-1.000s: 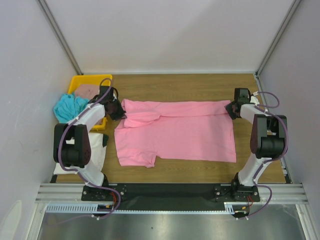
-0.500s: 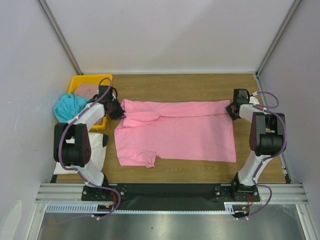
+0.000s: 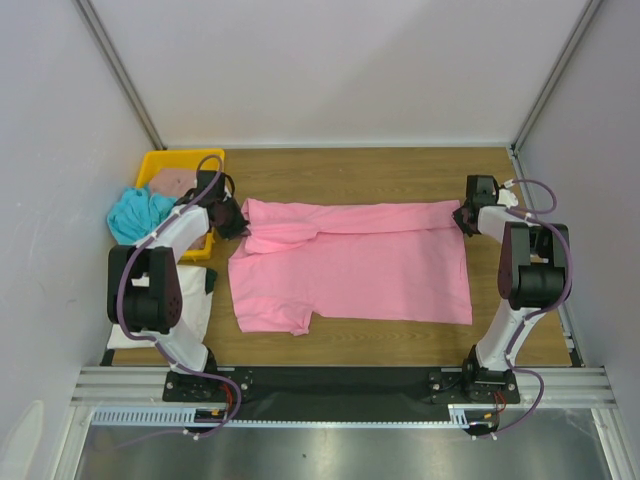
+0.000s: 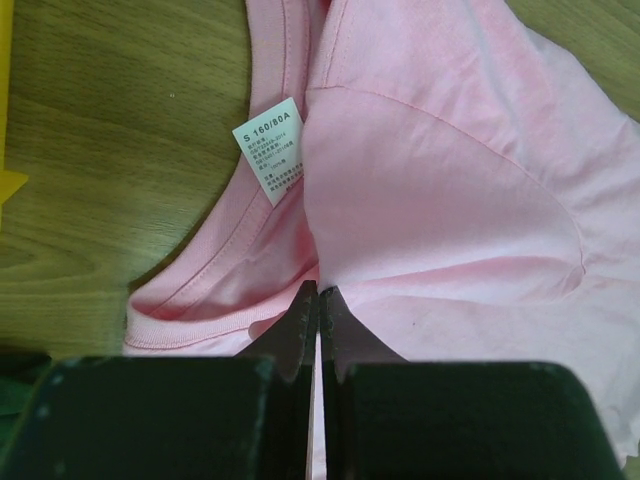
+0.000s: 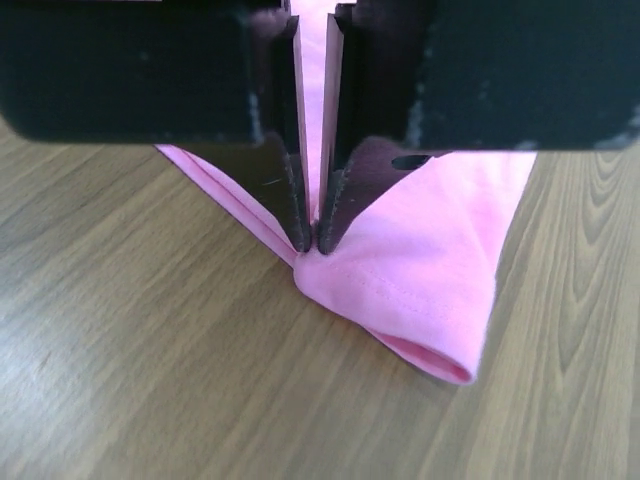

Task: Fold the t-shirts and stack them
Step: Fold the tshirt

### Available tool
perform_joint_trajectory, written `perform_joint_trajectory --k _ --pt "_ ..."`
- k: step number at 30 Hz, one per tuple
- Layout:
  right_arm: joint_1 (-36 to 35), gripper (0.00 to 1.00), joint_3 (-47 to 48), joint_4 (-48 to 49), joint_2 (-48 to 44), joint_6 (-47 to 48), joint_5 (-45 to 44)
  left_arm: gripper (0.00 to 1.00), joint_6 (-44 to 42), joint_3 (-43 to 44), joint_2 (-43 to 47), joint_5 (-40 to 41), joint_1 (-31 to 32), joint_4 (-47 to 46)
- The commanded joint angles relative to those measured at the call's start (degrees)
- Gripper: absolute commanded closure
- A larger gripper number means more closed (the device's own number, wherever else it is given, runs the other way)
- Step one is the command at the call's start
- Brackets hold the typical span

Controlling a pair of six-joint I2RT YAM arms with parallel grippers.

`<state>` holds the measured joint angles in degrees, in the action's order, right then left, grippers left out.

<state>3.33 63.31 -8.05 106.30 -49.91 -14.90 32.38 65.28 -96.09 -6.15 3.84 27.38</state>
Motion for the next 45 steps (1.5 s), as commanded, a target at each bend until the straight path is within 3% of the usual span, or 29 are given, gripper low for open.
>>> perform_joint_trajectory --k 1,5,9,13,21,31,45 --pt "-0.17 0.91 3.48 -0.46 -0.39 3.06 -4.00 1.00 -1.80 2.40 0.47 1.50 -1.20 0.22" --pt "-0.52 0.87 4.54 -1.61 -1.01 6.66 -5.58 1.00 -2.06 2.40 0.99 1.67 -1.64 0.22" --pt "-0.61 0.51 4.11 -1.09 -1.71 9.04 -4.63 1.00 -1.97 2.05 1.09 1.50 -1.73 -0.22" --pt "-0.43 0.39 3.40 -0.39 -1.62 8.08 -2.16 1.00 -1.62 1.70 0.73 0.97 -1.73 -0.74" --pt "-0.26 0.42 0.77 -0.03 -2.41 1.75 3.55 1.00 -1.44 2.22 1.00 1.93 -1.73 -0.57" --pt "0.71 0.51 -1.96 1.72 -4.35 -2.65 2.94 1.00 -1.09 1.61 1.08 1.93 -1.73 -1.01" --pt "0.71 0.78 -0.56 4.11 -0.40 -2.65 2.68 1.00 -0.83 1.70 1.17 2.55 -1.73 -0.74"
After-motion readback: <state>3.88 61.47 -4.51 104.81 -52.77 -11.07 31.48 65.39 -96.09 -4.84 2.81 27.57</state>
